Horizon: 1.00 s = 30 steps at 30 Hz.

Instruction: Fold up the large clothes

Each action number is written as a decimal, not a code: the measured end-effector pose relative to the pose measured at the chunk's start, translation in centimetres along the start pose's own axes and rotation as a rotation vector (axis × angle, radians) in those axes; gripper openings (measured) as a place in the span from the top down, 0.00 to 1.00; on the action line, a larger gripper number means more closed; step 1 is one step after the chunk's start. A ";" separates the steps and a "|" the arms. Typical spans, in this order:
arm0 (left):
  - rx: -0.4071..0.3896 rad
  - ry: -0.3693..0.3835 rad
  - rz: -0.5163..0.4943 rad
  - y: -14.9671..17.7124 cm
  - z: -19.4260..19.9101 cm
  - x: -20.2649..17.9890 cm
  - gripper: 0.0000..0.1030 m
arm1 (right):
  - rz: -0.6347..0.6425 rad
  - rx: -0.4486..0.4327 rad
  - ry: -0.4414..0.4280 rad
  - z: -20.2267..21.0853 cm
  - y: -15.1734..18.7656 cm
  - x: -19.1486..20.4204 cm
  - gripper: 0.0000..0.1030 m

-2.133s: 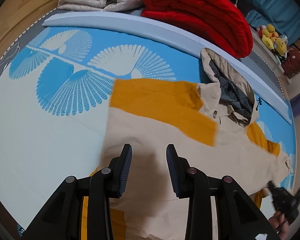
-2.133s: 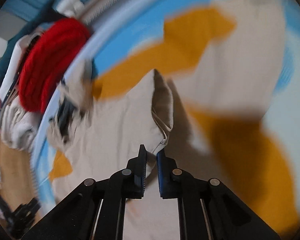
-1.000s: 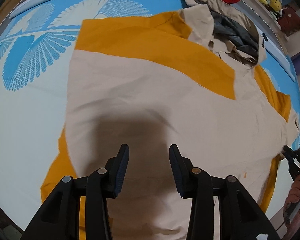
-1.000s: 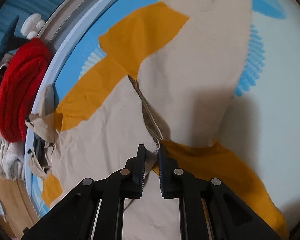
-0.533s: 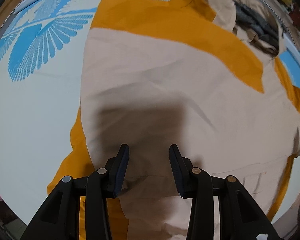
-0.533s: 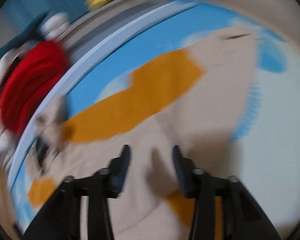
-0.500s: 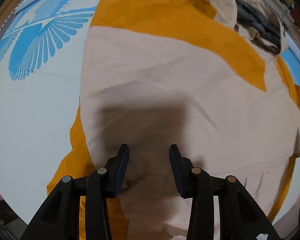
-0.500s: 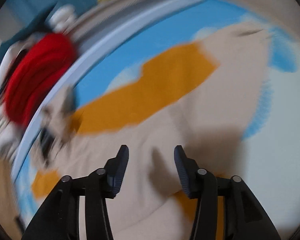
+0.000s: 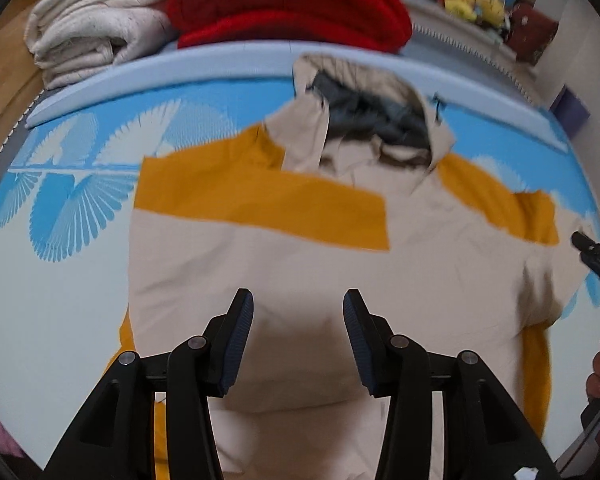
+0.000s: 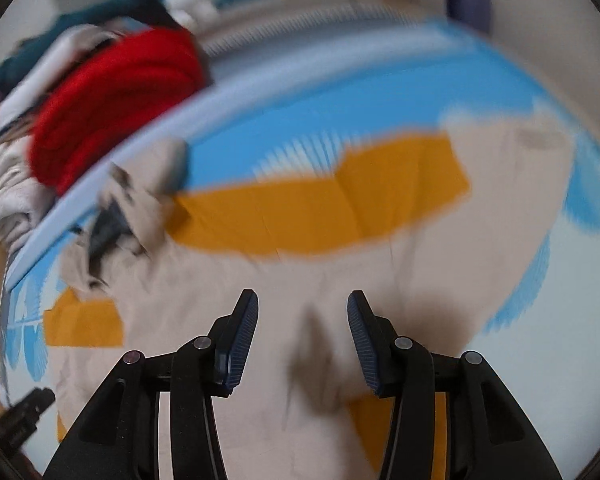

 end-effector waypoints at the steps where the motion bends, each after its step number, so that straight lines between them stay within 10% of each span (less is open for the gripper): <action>1: -0.020 0.010 0.008 -0.2 0.3 0.3 0.58 | 0.023 -0.034 -0.001 0.8 -0.7 0.3 0.53; 9: -0.031 0.004 0.018 -0.8 0.8 -0.2 0.54 | -0.009 -0.185 0.063 5.7 -5.1 -5.0 0.53; 18: -0.024 -0.010 0.033 -1.0 0.8 0.0 0.54 | -0.134 -0.123 0.074 5.1 -4.7 -12.1 0.53; 30: -0.019 -0.005 -0.008 -0.6 0.1 -1.5 0.54 | -0.403 -0.168 0.050 7.2 -5.7 -25.3 0.78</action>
Point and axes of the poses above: each gripper's, at about its wrist camera, not at the fingertips, and z roughly against the way its jaws point, x to its left, y to its underside, the point moved 2 cm from there along -z, roughly the way its jaws point, and after that the axes turned 5 degrees about -y, right-handed, at the moved point
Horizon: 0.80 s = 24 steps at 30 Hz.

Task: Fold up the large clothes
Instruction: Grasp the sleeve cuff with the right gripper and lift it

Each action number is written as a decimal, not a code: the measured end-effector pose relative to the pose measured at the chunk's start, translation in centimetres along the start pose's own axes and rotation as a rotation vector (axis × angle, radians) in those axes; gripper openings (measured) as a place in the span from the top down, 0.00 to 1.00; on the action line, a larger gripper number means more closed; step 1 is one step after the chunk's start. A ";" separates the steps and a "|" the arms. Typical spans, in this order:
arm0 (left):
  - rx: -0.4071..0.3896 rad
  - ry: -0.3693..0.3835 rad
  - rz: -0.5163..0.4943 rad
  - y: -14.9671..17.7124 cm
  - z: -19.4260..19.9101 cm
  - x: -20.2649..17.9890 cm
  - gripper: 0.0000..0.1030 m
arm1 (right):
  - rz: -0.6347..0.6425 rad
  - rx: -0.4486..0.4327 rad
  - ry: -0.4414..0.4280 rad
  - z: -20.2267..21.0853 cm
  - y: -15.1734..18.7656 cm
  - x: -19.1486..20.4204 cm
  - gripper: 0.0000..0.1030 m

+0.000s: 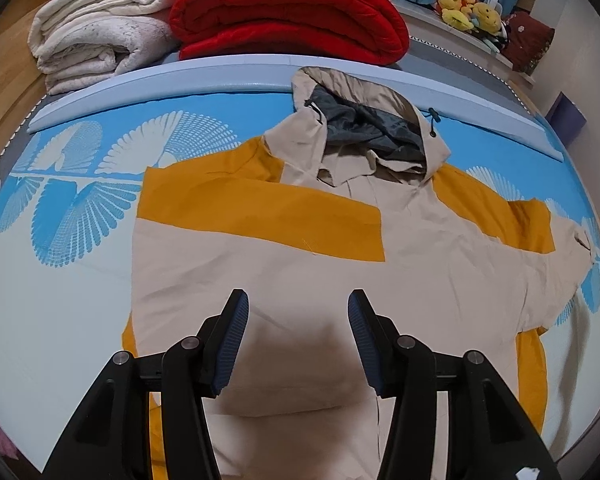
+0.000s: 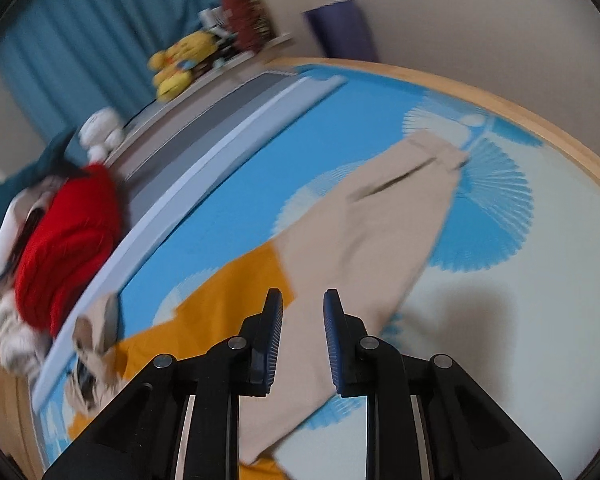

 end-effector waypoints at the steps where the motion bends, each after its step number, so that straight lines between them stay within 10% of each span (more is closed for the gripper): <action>1: 0.000 0.001 -0.004 0.0 0.0 -0.2 0.54 | -0.019 0.002 0.009 -0.2 -0.4 -1.0 0.78; 24: 0.028 0.009 -0.051 0.6 -2.2 -2.2 0.54 | -0.235 0.073 0.026 -12.7 -2.8 -14.0 0.65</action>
Point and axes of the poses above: each gripper's, at about its wrist camera, not at the fingertips, and z roughly against the way its jaws point, x to its left, y to its underside, the point moved 2 cm from there along -z, roughly the way its jaws point, and after that the axes turned 5 degrees about -y, right-handed, at the moved point
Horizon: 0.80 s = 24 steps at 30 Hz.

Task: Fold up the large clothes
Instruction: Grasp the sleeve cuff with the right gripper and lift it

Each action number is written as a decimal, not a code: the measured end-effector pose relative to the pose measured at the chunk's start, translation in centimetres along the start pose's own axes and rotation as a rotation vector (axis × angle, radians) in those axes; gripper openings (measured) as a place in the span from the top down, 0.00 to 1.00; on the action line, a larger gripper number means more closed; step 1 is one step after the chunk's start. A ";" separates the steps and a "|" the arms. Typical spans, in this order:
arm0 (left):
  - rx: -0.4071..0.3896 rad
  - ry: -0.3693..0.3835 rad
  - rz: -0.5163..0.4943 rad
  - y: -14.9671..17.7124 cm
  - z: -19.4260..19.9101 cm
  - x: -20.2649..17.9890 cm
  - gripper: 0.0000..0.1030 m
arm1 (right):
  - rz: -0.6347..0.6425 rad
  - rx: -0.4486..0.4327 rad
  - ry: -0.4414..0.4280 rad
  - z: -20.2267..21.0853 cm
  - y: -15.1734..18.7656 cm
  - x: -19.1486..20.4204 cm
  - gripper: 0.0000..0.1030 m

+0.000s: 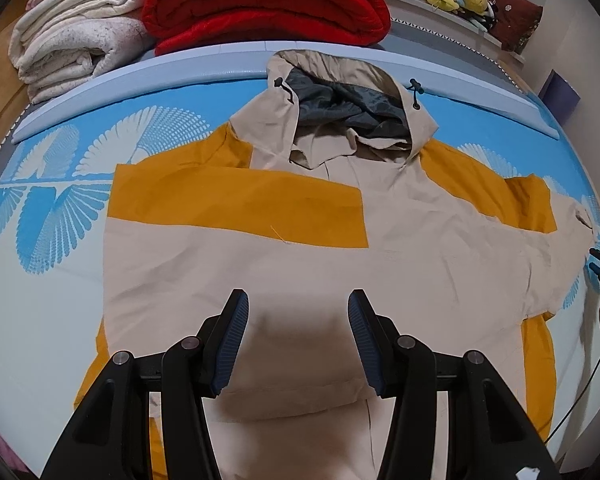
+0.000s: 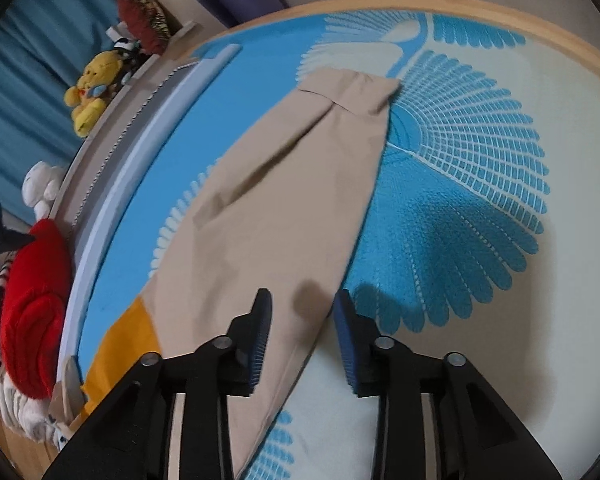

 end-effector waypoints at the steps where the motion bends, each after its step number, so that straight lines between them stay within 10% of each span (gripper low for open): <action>1: 0.003 0.002 0.000 0.0 -0.1 0.0 0.54 | -0.006 -0.002 0.008 -0.4 -0.2 -0.4 0.63; 19: 0.037 0.007 -0.020 0.7 -1.3 0.1 0.54 | -0.277 -0.223 -0.206 -3.1 -3.2 -4.7 0.63; 24: 0.055 0.003 -0.027 1.0 -1.8 0.3 0.54 | -0.267 -0.239 -0.187 -3.5 -4.3 -4.8 0.83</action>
Point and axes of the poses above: each gripper's, at about its wrist camera, not at the fingertips, and z roughly against the way its jaws point, x to its left, y to its underside, the point moved 2 cm from there along -z, roughly the way its jaws point, and after that the axes turned 5 degrees about -y, right-handed, at the moved point
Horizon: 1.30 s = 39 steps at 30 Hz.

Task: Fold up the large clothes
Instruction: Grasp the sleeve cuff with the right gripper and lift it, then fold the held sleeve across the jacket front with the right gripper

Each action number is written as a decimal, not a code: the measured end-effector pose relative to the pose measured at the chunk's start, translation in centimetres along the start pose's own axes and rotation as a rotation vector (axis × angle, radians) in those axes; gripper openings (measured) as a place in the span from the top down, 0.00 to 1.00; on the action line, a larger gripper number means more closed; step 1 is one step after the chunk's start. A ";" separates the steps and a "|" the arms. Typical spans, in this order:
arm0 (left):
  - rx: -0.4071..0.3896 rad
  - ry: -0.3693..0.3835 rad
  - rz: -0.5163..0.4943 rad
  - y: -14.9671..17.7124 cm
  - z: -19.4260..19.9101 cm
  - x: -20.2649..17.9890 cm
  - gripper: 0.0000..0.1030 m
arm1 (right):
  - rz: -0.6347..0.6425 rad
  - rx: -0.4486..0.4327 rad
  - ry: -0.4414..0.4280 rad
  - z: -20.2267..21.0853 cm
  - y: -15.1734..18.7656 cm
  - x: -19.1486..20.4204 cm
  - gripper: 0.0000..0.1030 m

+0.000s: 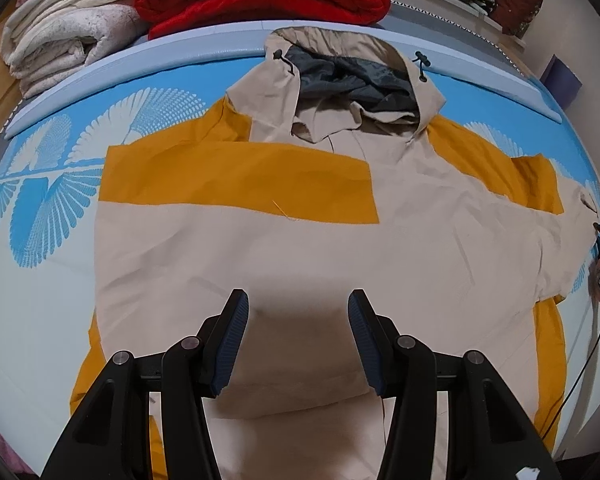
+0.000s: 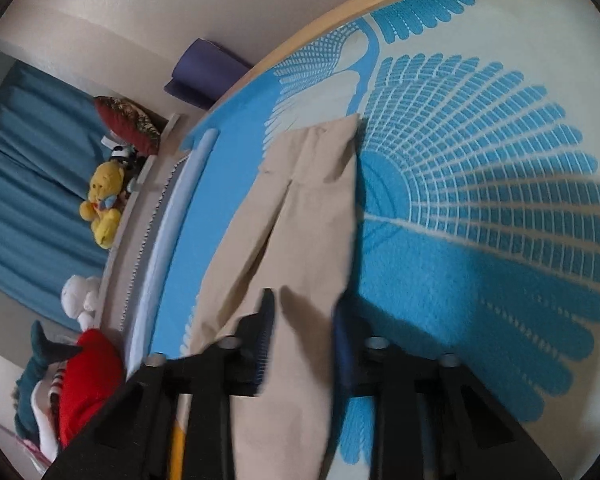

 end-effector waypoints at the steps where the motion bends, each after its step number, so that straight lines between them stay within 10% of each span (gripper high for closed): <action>1: 0.001 0.000 -0.004 0.0 -0.1 -0.1 0.54 | -0.003 -0.001 0.000 -0.2 -0.1 0.1 0.86; 7: -0.007 0.006 -0.011 -0.3 0.3 -0.2 0.54 | 0.162 -0.070 0.065 0.9 0.3 4.3 0.96; 13: -0.025 0.024 0.044 -1.3 1.7 1.2 0.54 | 0.476 -0.105 0.005 3.9 4.2 17.9 0.97; 24: -0.058 0.061 0.246 -3.5 4.5 8.2 0.54 | 0.960 0.294 -0.411 15.7 33.8 37.8 0.97; 33: -0.018 0.094 0.279 -2.7 5.1 11.0 0.54 | 1.081 0.665 -0.410 17.4 54.0 35.0 0.96; 39: 0.017 0.130 0.271 -2.5 4.7 10.4 0.54 | 1.084 0.802 -0.269 17.4 55.0 31.1 0.89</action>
Point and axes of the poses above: each gripper's, at about its wrist camera, not at the fingertips, and z roughly against the way its jaws point, x to its left, y to its underside, the point moved 2 cm from there along -z, roughly the way its jaws point, and after that the axes turned 5 degrees about -y, right-handed, at the moved point
